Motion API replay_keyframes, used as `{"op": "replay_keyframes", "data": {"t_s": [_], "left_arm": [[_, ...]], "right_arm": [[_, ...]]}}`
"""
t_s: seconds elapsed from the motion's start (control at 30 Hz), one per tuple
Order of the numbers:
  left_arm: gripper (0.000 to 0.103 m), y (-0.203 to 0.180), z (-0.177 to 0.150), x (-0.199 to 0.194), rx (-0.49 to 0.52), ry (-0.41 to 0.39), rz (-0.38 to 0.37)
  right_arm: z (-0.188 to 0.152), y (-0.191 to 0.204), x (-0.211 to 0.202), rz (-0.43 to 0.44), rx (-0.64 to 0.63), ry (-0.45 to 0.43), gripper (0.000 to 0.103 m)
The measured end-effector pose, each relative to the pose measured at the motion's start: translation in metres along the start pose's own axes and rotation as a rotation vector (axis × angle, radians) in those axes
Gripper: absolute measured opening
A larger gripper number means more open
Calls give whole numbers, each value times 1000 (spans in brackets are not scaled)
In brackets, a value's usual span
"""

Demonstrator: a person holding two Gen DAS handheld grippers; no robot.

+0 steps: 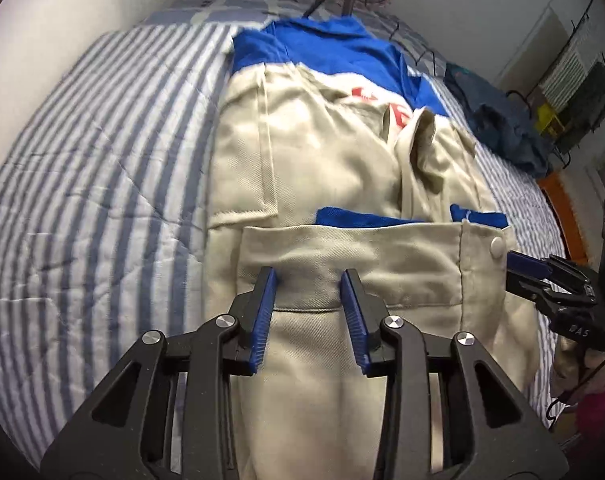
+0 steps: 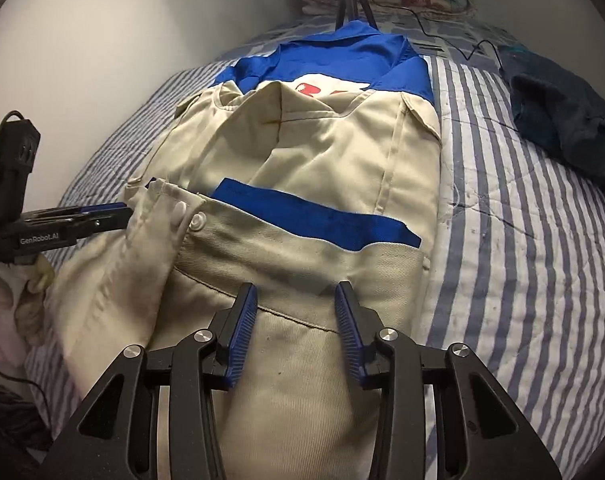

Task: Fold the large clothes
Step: 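Release the folded hem and move both tools toward the blue collar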

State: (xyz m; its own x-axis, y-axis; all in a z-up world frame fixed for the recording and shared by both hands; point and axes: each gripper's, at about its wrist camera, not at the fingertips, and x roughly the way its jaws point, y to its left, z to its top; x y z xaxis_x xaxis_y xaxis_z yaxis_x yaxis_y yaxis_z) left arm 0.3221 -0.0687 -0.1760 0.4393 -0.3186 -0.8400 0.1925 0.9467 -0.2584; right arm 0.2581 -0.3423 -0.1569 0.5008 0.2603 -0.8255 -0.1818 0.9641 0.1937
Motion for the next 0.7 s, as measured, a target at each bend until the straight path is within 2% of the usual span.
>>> {"op": "replay_keyframes", "data": {"t_s": [0.13,0.2,0.27,0.37,0.47,0.57,0.63,0.7], "left_arm": [[37,5,-6,-31,2,-33,-2],[37,4,-15,-46,24,-34,-10],[37,5,-29,-58,48,-46,-23],[37,3,-45,-60,59,-39,-23],[37,0,-58,-47,82,-3,14],[37,8,-71,-27,52,55,27],[41,13,-76,-20,37,60,18],[43,11,-76,-21,64,60,33]], "right_arm": [[-4,-3,-33,-11,20,-78,38],[-11,-12,-57,3,48,-140,40],[-16,-15,-71,14,65,-163,40],[-22,-9,-77,52,74,-142,40],[-32,17,-70,84,8,-99,40],[-51,45,-45,32,-100,-14,40],[-65,53,-24,5,-127,52,40],[-75,58,-11,-43,-163,56,40]]}}
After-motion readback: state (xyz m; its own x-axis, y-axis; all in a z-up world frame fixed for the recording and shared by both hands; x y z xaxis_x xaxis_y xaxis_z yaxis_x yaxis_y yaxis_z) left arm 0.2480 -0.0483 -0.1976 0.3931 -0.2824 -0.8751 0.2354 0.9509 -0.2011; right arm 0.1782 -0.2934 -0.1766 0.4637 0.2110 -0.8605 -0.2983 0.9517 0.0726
